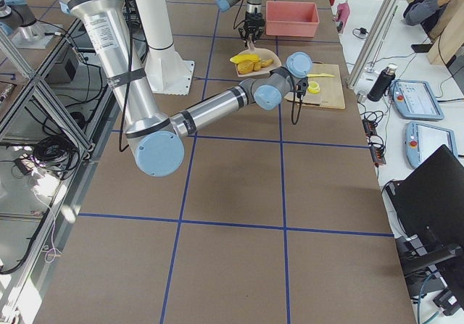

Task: Sweep and dump trash into bin
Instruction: 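Lift the loaded dustpan over the pink bin with the left gripper while the right withdraws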

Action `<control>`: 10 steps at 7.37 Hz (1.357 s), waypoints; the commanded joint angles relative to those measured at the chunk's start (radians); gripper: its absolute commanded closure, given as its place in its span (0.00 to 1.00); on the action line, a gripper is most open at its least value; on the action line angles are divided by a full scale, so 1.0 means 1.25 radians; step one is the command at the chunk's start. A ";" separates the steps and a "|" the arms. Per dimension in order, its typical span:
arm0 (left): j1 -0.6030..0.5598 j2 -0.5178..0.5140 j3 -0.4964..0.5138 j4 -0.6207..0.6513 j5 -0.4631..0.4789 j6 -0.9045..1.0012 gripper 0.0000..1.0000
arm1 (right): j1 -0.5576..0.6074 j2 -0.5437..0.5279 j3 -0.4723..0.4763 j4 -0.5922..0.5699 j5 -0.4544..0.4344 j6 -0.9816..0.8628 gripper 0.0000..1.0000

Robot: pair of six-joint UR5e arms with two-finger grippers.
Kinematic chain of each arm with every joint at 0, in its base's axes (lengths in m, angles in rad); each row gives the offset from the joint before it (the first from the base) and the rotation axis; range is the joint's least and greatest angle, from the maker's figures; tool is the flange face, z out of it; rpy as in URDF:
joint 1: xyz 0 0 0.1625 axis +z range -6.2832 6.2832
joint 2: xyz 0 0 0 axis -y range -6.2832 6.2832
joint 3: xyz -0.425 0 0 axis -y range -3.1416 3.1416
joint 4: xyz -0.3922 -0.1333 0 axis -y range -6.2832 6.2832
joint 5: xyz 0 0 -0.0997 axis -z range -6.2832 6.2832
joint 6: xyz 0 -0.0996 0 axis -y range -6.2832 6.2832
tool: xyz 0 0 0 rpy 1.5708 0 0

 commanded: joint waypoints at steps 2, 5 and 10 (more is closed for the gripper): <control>-0.153 0.184 -0.180 0.006 0.017 -0.026 1.00 | 0.056 -0.078 0.006 0.000 -0.024 -0.076 1.00; -0.342 0.301 -0.266 0.048 0.009 0.041 1.00 | 0.089 -0.202 0.006 -0.001 -0.092 -0.342 1.00; -0.540 0.429 -0.249 0.055 -0.180 0.136 1.00 | 0.036 -0.450 0.174 -0.226 -0.247 -0.545 1.00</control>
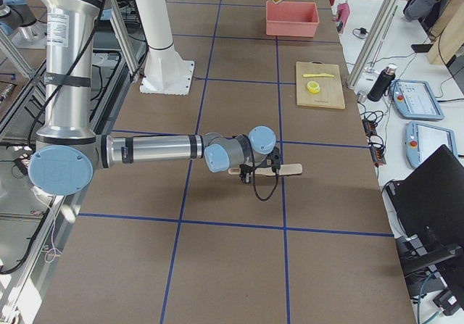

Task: Sweep and dump trash into bin
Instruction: 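Tilt the dustpan with the left gripper to dump the food into the pink bin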

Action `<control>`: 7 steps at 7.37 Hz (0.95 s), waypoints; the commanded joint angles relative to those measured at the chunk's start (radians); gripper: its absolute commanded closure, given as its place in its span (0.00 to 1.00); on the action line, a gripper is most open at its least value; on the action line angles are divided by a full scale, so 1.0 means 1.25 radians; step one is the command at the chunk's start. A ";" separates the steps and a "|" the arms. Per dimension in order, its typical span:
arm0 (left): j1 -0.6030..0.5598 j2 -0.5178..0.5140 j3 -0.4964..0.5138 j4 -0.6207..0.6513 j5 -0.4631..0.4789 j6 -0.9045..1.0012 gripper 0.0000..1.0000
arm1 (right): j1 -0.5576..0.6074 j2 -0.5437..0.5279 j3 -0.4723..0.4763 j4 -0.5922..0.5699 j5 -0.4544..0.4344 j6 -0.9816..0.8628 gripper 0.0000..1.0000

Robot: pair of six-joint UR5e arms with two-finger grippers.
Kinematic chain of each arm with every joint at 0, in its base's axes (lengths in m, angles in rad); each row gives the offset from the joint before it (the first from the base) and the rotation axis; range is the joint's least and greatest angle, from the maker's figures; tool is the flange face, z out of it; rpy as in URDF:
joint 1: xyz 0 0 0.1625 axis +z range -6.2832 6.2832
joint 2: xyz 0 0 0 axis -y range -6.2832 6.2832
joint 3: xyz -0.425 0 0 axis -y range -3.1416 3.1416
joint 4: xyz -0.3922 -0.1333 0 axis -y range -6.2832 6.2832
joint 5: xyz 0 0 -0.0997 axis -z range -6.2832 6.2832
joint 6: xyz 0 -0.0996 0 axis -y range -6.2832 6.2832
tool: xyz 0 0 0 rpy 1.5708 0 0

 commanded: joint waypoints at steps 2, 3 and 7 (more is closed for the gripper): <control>-0.176 0.028 0.126 0.026 -0.180 0.167 1.00 | -0.040 -0.156 0.235 -0.281 -0.087 -0.109 1.00; -0.219 0.025 0.171 0.091 -0.231 0.245 1.00 | -0.031 -0.198 0.234 -0.282 -0.111 -0.168 1.00; -0.256 -0.008 0.289 0.208 -0.237 0.497 1.00 | -0.003 -0.293 0.198 -0.179 -0.105 -0.214 1.00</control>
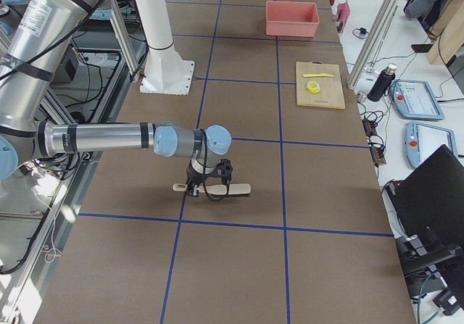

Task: Sweep and dump trash into bin
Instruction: 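Tilt the dustpan with the left gripper to dump the food into the pink bin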

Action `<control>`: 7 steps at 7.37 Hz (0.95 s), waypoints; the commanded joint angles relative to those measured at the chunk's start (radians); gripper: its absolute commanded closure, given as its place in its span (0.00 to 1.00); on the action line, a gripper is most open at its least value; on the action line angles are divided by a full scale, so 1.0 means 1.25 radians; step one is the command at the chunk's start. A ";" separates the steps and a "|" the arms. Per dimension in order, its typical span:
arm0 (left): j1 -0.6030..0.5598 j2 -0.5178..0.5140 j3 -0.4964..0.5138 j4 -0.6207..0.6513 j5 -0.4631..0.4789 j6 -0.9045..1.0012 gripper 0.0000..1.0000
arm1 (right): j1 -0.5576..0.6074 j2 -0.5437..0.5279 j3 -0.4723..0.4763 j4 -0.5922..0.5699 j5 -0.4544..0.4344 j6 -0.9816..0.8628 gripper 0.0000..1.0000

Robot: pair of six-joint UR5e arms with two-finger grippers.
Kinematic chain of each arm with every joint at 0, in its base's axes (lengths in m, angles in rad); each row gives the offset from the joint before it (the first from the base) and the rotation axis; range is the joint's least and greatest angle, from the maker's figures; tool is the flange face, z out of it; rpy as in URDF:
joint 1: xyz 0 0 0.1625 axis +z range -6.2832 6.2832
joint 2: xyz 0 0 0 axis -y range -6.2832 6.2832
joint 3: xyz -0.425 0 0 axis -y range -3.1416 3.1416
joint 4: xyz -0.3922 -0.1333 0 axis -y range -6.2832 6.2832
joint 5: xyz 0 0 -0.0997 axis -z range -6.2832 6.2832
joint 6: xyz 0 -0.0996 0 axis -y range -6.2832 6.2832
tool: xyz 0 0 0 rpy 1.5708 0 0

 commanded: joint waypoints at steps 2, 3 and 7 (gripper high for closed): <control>-0.022 -0.076 0.067 0.089 0.095 0.145 1.00 | 0.019 -0.048 -0.086 0.214 0.050 0.090 1.00; -0.027 -0.106 0.085 0.143 0.115 0.176 1.00 | 0.016 -0.045 -0.090 0.252 0.062 0.147 1.00; -0.015 -0.292 0.242 0.197 0.239 0.215 1.00 | -0.061 0.012 -0.101 0.272 0.078 0.261 1.00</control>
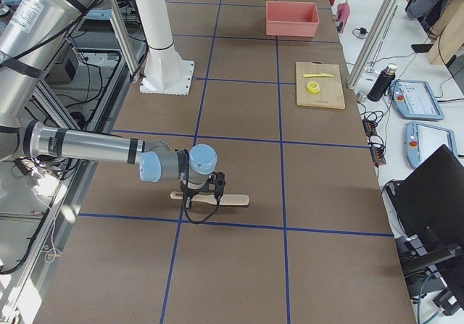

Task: Sweep and dump trash into bin
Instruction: 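Tilt the dustpan with the left gripper to dump the food into the pink bin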

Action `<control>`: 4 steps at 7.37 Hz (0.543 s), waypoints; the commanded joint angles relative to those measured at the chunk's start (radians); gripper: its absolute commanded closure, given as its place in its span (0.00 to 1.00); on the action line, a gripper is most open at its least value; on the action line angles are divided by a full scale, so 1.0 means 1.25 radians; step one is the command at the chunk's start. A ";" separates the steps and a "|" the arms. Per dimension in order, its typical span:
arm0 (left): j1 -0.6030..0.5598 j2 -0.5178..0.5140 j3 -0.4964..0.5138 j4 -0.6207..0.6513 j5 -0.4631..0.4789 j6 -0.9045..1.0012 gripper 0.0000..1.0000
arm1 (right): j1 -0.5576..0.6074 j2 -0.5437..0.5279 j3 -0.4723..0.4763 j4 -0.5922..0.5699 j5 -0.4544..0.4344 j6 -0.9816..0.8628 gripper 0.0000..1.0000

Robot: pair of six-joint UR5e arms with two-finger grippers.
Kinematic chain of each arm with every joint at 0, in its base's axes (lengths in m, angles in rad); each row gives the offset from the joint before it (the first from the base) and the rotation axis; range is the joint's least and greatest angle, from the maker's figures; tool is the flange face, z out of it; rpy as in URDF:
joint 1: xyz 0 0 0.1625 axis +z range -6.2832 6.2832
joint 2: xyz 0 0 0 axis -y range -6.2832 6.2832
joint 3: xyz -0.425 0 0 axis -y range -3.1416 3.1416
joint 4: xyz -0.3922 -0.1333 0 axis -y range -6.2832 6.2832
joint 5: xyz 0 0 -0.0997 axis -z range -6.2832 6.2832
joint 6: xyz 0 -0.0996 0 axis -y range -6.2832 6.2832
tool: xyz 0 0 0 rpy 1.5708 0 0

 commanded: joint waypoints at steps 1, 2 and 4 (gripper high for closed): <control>0.043 -0.086 0.051 0.059 0.097 0.052 1.00 | -0.057 0.025 -0.004 0.004 0.001 0.040 1.00; 0.080 -0.104 0.047 0.074 0.129 0.053 1.00 | -0.070 0.029 -0.003 0.005 0.002 0.055 1.00; 0.139 -0.112 0.048 0.081 0.182 0.053 1.00 | -0.085 0.046 -0.004 0.002 0.004 0.060 1.00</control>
